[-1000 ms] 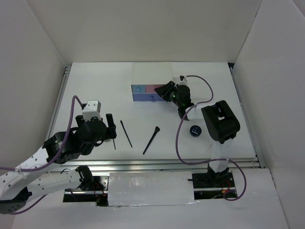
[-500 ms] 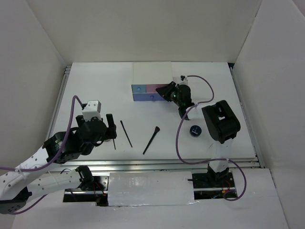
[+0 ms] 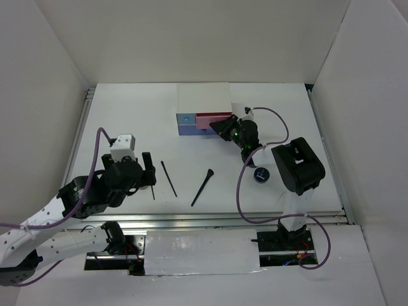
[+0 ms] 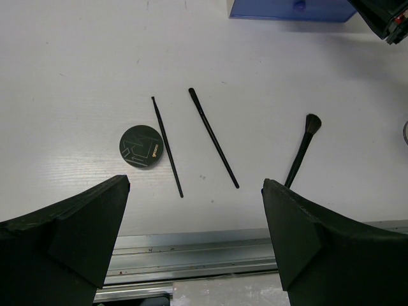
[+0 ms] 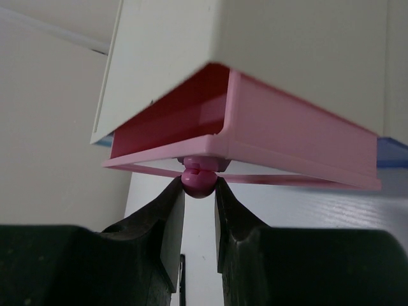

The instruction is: Organize the makeup

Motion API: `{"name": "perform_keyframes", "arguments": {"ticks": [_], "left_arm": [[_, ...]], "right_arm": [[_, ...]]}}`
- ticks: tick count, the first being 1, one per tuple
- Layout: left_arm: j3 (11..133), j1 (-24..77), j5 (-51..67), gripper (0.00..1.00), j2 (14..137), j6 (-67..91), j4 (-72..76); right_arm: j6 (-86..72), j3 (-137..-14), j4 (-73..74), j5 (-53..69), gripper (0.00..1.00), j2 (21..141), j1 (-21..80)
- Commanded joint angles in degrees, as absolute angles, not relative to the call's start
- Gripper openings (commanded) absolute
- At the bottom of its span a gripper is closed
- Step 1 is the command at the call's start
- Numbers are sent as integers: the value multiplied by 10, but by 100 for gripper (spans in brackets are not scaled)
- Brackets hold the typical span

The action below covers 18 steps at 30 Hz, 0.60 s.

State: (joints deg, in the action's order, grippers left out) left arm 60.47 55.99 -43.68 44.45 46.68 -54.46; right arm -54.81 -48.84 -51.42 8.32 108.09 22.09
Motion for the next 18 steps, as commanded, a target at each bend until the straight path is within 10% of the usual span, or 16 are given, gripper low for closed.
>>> {"name": "perform_keyframes", "arguments": {"ticks": [1, 18], "left_arm": [[610, 562, -444, 99, 445, 466, -534], [611, 562, -447, 99, 446, 471, -537]], "right_arm": [[-567, -456, -554, 73, 11, 1049, 228], [-600, -324, -628, 49, 10, 985, 280]]}}
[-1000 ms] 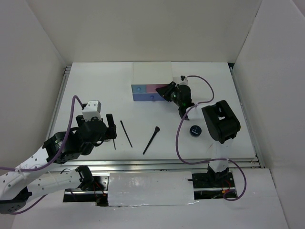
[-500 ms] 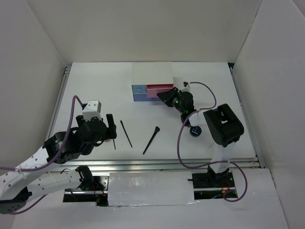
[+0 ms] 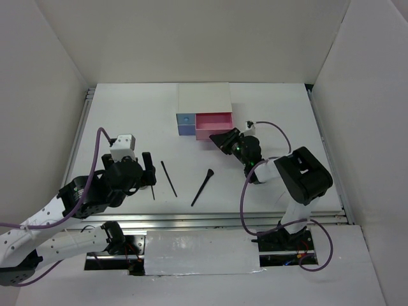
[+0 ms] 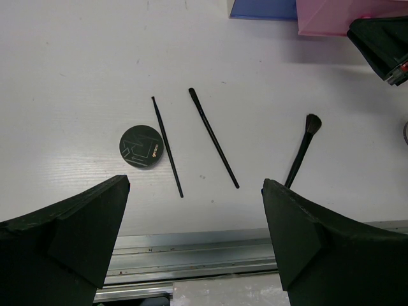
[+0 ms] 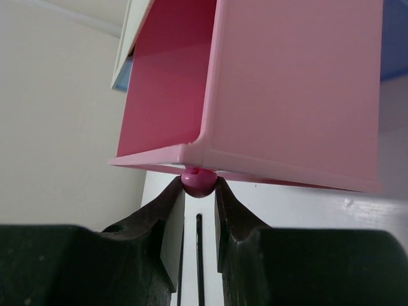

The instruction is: Organize the makeup

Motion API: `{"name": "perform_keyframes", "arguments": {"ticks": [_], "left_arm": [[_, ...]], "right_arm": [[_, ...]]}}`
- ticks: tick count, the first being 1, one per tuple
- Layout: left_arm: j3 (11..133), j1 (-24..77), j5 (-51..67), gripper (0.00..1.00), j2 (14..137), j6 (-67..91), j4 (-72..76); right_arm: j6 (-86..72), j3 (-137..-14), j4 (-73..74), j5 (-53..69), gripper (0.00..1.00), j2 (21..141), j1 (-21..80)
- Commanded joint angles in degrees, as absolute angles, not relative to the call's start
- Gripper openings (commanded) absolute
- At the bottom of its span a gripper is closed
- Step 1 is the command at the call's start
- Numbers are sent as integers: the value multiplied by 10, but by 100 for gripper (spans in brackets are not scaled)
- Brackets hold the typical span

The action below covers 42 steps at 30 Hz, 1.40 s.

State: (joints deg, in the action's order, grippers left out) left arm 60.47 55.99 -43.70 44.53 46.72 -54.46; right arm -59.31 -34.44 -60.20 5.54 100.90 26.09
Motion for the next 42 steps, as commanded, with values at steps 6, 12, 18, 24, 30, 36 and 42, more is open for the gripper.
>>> {"name": "perform_keyframes", "arguments": {"ticks": [6, 12, 18, 24, 30, 36, 42], "left_arm": [[609, 562, -446, 99, 449, 472, -535], [610, 562, -448, 99, 456, 476, -536], [613, 561, -479, 99, 485, 537, -560], [595, 506, -505, 99, 547, 637, -563], [576, 312, -353, 99, 626, 533, -424], [565, 247, -281, 99, 719, 553, -394], [520, 234, -279, 99, 726, 592, -367]], "right_arm": [[-608, -310, -632, 43, 11, 977, 285], [-599, -310, -614, 44, 61, 962, 287], [-580, -294, -592, 50, 100, 904, 288], [-572, -247, -555, 48, 100, 796, 297], [-524, -259, -397, 1, 100, 646, 342], [-463, -324, -200, 14, 100, 558, 374], [-439, -328, -137, 54, 100, 505, 380]]}}
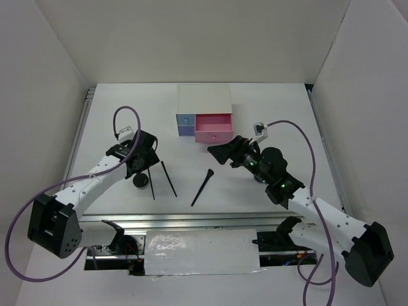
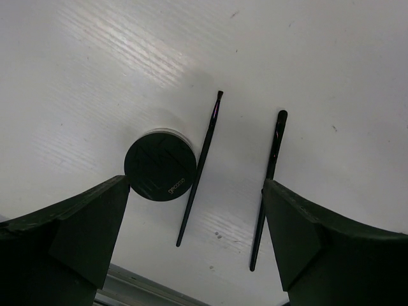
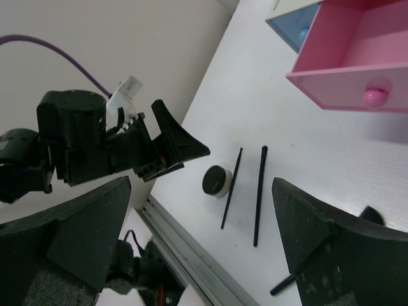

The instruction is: Organize the makeup

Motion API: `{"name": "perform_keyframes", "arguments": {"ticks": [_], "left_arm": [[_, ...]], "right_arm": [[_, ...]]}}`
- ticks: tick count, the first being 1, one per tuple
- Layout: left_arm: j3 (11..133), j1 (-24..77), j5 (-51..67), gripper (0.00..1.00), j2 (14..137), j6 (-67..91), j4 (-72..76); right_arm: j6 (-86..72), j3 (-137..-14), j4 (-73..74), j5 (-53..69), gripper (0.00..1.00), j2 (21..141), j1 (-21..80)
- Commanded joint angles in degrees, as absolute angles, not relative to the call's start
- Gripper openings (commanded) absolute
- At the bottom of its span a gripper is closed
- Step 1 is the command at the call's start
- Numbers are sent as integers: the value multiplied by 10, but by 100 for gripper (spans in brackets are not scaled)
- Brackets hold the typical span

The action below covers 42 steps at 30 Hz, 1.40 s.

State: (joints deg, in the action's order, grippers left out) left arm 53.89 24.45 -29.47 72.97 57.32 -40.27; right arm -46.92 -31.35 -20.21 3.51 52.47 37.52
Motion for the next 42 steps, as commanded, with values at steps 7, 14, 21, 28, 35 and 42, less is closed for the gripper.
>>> {"name": "perform_keyframes", "arguments": {"ticks": [7, 14, 21, 28, 35, 42], "left_arm": [[465, 193, -232, 99, 741, 585, -312], [433, 182, -235, 98, 754, 604, -294], [400, 169, -237, 94, 751, 613, -273], [389, 161, -227, 85, 765, 607, -255], [382, 159, -226, 76, 768, 606, -248], [388, 157, -236, 27, 741, 606, -272]], "right_arm": [[-429, -318, -120, 62, 100, 469, 381], [-428, -315, -129, 73, 100, 479, 382], [-432, -311, -142, 78, 100, 493, 382], [-431, -308, -140, 70, 100, 484, 382], [-432, -303, -140, 62, 100, 475, 381], [-432, -303, -138, 58, 100, 472, 382]]}}
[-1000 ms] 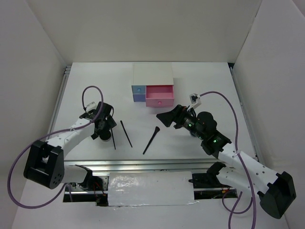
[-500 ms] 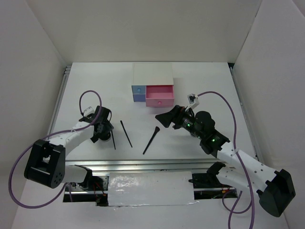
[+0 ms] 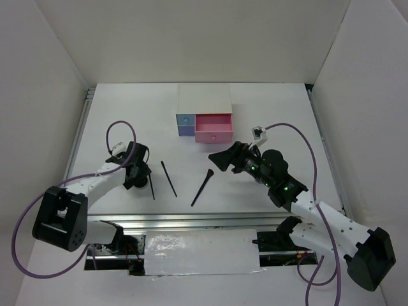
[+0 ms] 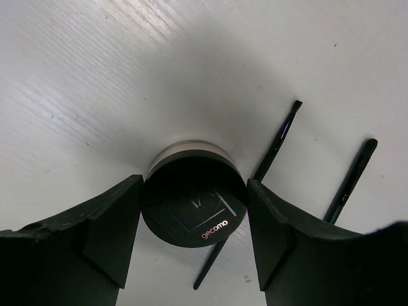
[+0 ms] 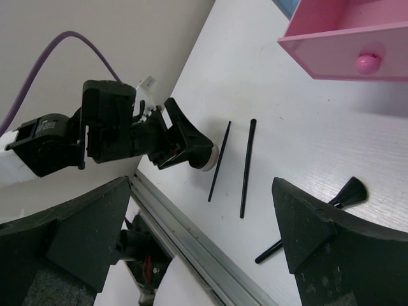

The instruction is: Organize the makeup

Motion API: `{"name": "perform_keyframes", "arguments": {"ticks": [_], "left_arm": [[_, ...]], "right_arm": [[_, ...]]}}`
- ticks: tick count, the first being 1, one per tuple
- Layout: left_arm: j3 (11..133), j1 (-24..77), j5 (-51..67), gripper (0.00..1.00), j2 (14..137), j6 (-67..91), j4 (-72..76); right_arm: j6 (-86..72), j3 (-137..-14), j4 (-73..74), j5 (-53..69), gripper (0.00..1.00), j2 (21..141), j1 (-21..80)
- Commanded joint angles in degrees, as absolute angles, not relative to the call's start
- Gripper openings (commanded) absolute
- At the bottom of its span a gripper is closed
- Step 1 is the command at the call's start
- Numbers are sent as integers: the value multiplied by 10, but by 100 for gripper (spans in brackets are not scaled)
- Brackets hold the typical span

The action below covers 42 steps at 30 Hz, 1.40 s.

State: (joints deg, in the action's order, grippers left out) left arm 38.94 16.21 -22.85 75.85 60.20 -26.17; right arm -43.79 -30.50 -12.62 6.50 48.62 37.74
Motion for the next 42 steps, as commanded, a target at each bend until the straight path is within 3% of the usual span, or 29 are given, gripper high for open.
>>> {"name": "perform_keyframes", "arguments": {"ticks": [1, 2, 5, 8, 15, 21, 26, 30, 42], "left_arm": [[398, 158, -245, 25, 720, 605, -281], [403, 158, -251, 16, 709, 605, -302], [431, 158, -270, 5, 659, 593, -326], [463, 160, -270, 0, 615, 571, -346], [605, 198, -189, 0, 650, 450, -289], [877, 299, -194, 0, 819, 388, -301], [1090, 354, -204, 0, 1003, 321, -354], [1184, 366, -193, 0, 1112, 290, -376], [1238, 386, -190, 3, 1200, 244, -366]], "right_arm": [[-432, -303, -137, 55, 100, 471, 381], [-431, -303, -136, 54, 100, 469, 382], [-425, -308, -127, 45, 100, 466, 382], [-427, -313, -115, 26, 100, 459, 382], [-415, -359, -6, -101, 100, 432, 381], [-413, -409, 108, -221, 100, 402, 374], [-403, -425, 168, -213, 100, 402, 363], [-402, -412, 182, -214, 100, 380, 358], [-386, -390, 190, -209, 100, 337, 352]]}}
